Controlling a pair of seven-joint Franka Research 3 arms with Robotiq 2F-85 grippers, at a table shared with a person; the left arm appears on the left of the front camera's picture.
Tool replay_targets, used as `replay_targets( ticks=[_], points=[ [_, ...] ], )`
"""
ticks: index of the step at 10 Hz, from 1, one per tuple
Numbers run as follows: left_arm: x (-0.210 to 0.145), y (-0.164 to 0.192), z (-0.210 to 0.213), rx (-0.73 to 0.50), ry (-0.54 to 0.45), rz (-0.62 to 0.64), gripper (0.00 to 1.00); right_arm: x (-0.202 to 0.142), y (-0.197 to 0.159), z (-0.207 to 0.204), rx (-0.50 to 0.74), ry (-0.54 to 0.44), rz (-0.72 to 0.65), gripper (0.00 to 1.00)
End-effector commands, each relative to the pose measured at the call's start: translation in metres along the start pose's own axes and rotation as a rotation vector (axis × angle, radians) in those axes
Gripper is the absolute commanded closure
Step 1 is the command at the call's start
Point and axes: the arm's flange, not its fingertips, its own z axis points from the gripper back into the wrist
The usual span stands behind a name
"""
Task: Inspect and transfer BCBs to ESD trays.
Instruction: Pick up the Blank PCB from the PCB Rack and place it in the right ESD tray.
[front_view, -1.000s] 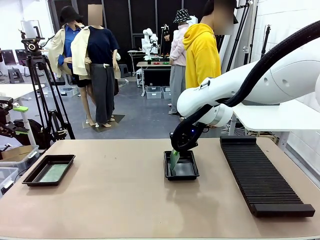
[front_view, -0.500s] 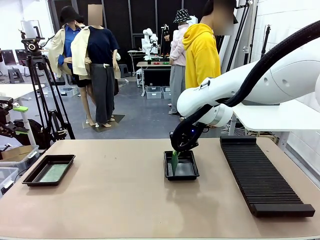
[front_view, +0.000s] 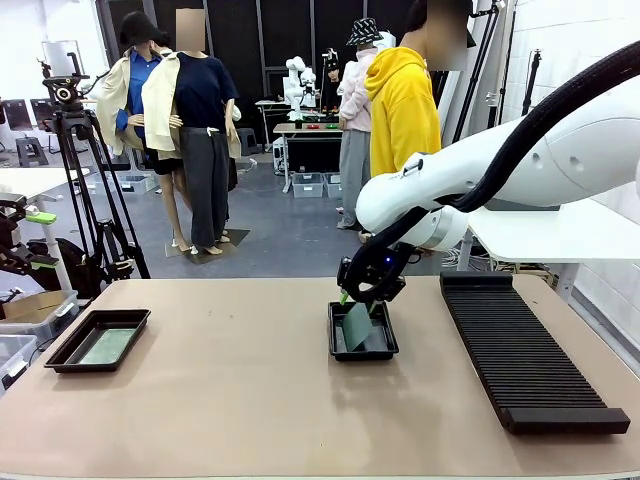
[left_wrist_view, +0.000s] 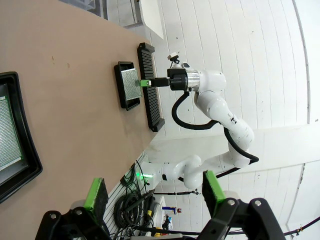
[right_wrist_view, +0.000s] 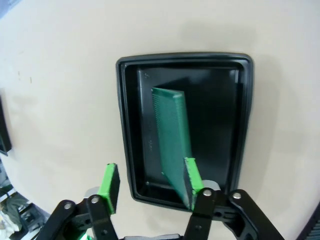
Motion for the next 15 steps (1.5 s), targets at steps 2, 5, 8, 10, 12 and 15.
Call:
replay_targets(
  ticks=[2,5,8,10,12,15],
  points=[
    [0.000,-0.001,0.001,0.004,-0.008,-0.001,0.00,-0.026,0.010,0.041,-0.198,0.020,-0.003,0.00],
    [0.000,-0.001,0.001,0.004,-0.008,-0.001,0.00,-0.044,0.018,0.066,-0.295,0.011,0.006,0.00],
    [0.000,-0.001,0.001,0.004,-0.008,-0.001,0.00,-0.044,0.017,0.068,-0.312,0.010,0.019,0.00],
    [0.000,-0.001,0.001,0.004,-0.008,-0.001,0.00,-0.042,0.020,0.074,-0.282,0.025,0.027,0.00],
    [0.000,-0.001,0.001,0.004,-0.008,-0.001,0.00,-0.042,0.020,0.074,-0.282,0.025,0.027,0.00],
    [0.000,-0.001,0.001,0.004,-0.008,-0.001,0.00,-0.042,0.020,0.074,-0.282,0.025,0.027,0.00]
  ],
)
